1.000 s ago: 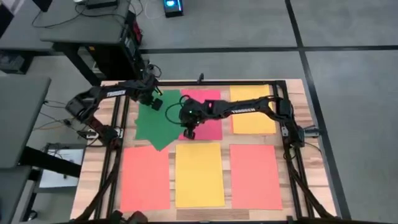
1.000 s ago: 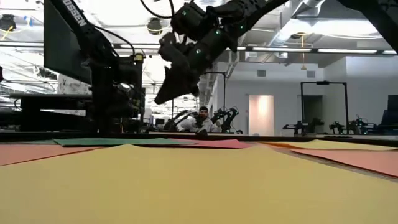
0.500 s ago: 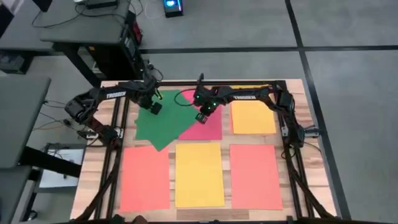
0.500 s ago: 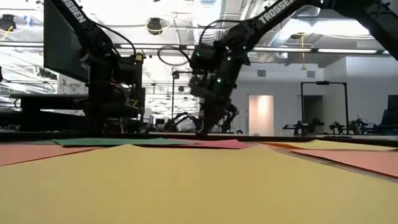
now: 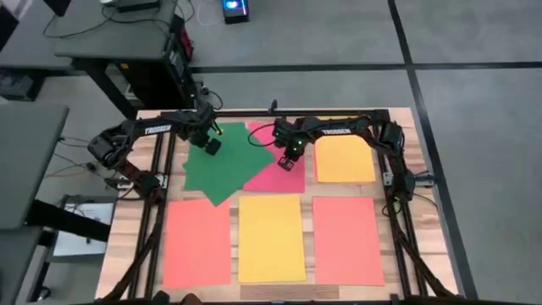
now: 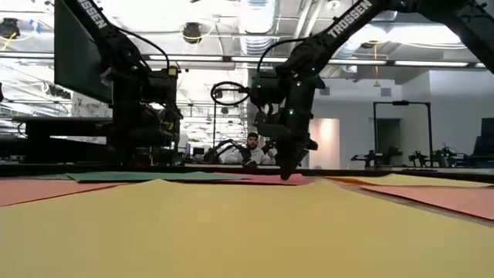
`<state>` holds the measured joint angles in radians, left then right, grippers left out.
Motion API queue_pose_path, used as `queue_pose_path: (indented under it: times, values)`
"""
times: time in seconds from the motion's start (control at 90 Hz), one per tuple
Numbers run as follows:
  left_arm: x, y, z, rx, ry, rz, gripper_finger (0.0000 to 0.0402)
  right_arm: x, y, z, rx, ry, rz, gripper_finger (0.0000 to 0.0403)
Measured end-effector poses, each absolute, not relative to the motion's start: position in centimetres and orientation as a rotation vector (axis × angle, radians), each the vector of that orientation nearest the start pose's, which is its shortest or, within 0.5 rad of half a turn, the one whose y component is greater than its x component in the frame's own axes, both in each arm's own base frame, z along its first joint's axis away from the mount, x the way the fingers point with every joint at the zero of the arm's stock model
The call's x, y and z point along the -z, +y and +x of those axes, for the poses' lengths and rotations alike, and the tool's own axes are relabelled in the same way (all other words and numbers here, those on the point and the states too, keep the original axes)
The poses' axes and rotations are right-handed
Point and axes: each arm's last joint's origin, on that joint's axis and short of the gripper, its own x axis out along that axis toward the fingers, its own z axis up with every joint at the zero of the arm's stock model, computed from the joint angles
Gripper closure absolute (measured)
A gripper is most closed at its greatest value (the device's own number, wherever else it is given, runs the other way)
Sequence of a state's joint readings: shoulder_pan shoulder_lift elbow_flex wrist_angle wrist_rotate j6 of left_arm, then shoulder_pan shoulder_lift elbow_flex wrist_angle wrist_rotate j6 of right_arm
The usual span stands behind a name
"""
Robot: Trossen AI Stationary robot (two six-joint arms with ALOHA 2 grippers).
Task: Organize paper
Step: Stack the green paper on top of the green paper
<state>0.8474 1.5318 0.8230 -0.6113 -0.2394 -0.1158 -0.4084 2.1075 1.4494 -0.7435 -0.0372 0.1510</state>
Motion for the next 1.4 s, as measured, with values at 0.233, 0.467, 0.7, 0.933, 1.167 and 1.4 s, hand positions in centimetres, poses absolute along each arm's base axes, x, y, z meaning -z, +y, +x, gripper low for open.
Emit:
queue_pose_path:
  times: [0.233,0.467,0.7,0.933,1.167,1.4]
  values:
    - [-16.0,19.8,16.6,-0.993,1.271,-0.499,0.0402,-13.8,-16.4,36.8,0.407,1.386,0.426,0.0403]
    - [-16.3,20.3,16.7,-1.008,1.225,-0.453,0.0402,-17.0,-16.9,38.2,0.438,1.290,0.420,0.0403]
    - [-16.7,20.7,16.0,-1.041,1.219,-0.456,0.0402,-20.0,-15.1,41.5,0.370,1.093,0.336,0.0403]
    - [-16.6,21.0,15.0,-1.077,1.249,-0.491,0.0402,-17.0,-13.0,44.1,0.222,1.051,0.345,0.0403]
    - [-16.4,20.6,14.7,-1.065,1.302,-0.514,0.0402,-14.5,-12.8,44.9,0.199,1.096,0.397,0.0403]
    - [-15.9,20.4,14.1,-1.057,1.364,-0.552,0.0402,-14.7,-13.2,44.9,0.198,1.082,0.423,0.0403]
